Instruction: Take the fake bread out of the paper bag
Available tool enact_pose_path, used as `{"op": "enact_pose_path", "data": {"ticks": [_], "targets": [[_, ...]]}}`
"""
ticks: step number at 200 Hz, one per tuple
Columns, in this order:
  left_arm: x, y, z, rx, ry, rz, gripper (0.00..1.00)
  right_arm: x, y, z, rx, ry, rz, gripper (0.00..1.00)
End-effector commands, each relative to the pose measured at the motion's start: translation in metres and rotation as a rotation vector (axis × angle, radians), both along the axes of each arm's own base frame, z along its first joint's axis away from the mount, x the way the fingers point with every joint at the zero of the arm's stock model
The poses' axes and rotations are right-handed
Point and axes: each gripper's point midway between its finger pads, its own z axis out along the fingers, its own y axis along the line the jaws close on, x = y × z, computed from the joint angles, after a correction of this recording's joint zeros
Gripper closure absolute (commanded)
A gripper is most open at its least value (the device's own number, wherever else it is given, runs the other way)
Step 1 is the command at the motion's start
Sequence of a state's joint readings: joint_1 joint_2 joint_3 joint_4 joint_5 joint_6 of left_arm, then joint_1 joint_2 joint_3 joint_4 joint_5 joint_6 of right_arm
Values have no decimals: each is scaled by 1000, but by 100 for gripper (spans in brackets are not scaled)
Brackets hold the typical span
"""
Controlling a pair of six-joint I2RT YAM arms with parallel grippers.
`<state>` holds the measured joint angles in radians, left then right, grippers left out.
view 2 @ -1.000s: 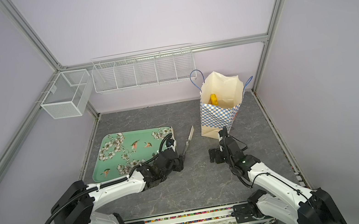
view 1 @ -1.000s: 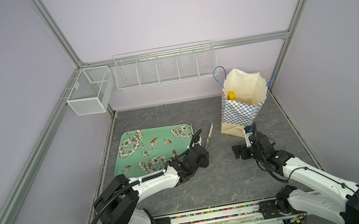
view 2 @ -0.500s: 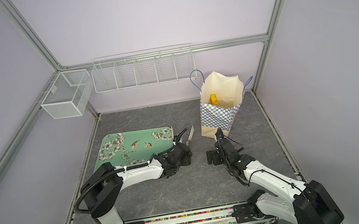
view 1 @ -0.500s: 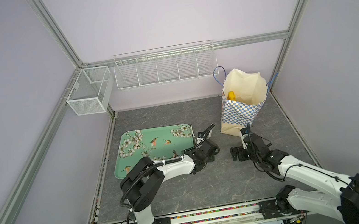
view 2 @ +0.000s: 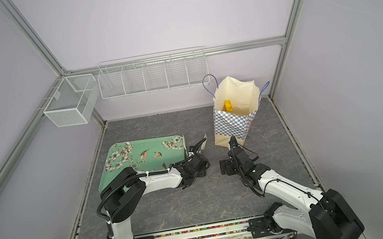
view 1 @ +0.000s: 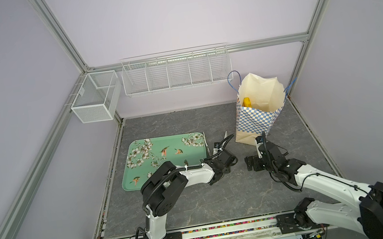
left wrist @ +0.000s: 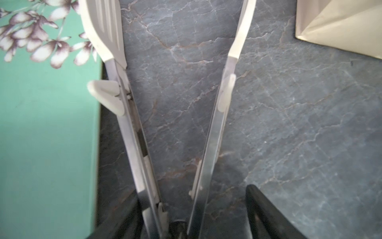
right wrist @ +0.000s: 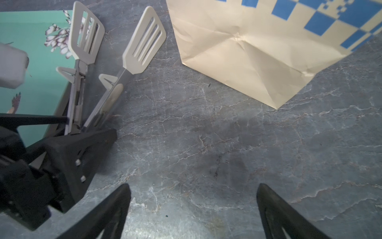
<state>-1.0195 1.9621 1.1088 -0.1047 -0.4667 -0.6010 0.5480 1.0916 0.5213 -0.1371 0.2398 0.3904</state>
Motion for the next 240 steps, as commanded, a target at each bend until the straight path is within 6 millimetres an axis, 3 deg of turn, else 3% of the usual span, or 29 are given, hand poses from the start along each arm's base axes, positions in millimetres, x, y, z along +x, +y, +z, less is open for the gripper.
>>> {"op": "enact_pose_path", "data": {"ticks": [1,19,56,91,118,162,205,236,240], "targets": [[5,-5,-9,-6,-26,4,28,2,12,13,45,-10,28,4],[4,-2,-4,-37,-46,5,39,-1,14,16,61,-3,42,5],[-2,3,15,-94,-84,-18,76,-7,15,21,93,-6,54,5],[-8,15,38,-136,-114,-18,93,-8,21,38,131,-28,74,5],[-14,23,61,-185,-120,-35,100,-8,24,57,163,-50,87,5],[-21,36,111,-341,-111,-137,100,-11,35,98,260,-105,120,5],[-45,35,186,-555,-140,-424,100,-19,71,154,415,-125,292,1],[-66,41,242,-739,-150,-564,100,-16,85,176,490,-117,325,5],[-68,42,248,-755,-157,-577,100,-14,89,193,518,-144,341,5]]}}
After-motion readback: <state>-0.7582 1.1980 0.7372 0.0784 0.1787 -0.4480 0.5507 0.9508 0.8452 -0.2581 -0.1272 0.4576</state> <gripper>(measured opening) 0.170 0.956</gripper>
